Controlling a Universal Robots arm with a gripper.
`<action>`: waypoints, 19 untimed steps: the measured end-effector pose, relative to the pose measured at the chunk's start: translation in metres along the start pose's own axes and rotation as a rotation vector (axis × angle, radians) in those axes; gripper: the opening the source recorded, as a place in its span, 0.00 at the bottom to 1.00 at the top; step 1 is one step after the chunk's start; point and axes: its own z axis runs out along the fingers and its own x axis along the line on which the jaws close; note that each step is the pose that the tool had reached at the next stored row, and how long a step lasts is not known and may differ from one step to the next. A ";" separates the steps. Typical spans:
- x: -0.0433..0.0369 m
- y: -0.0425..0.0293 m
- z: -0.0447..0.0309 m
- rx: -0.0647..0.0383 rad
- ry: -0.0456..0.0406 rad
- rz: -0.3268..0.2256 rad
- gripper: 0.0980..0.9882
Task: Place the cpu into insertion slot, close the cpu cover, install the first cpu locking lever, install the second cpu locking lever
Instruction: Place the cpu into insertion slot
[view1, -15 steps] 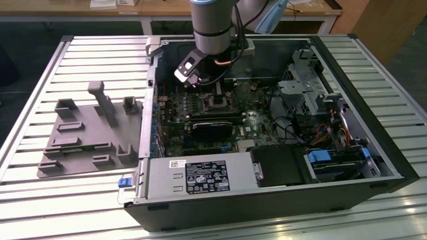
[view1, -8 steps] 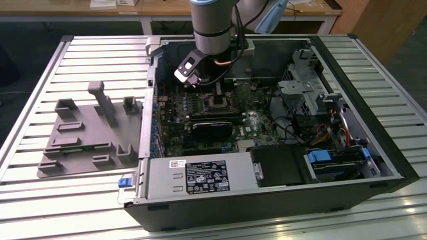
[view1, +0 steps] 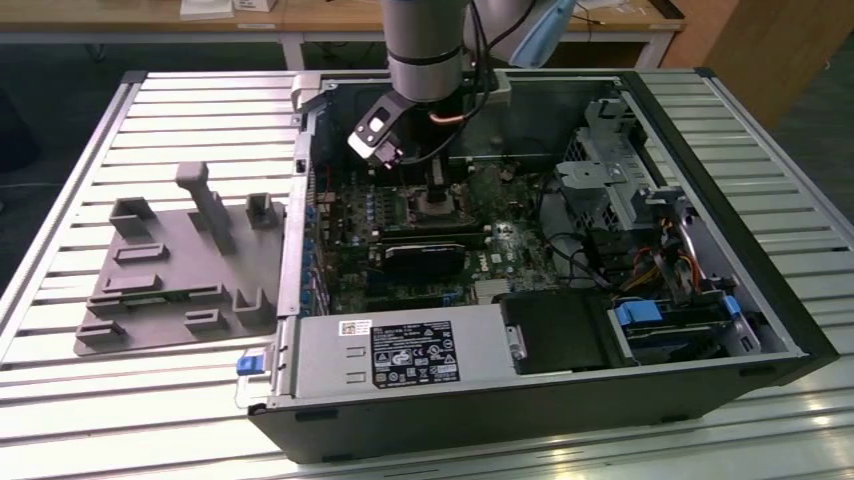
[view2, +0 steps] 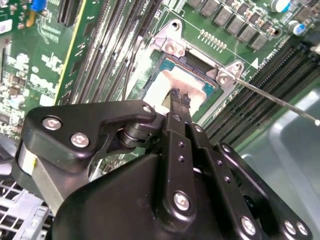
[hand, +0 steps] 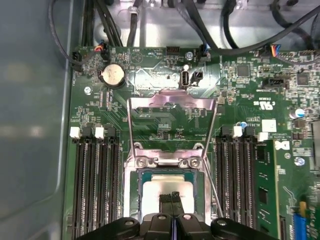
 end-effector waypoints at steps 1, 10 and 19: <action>0.0000 0.0003 -0.0021 0.000 0.0000 0.000 0.00; -0.0002 0.0029 -0.0234 0.000 0.0000 0.000 0.00; -0.0004 0.0054 -0.0432 -0.001 0.0000 0.000 0.00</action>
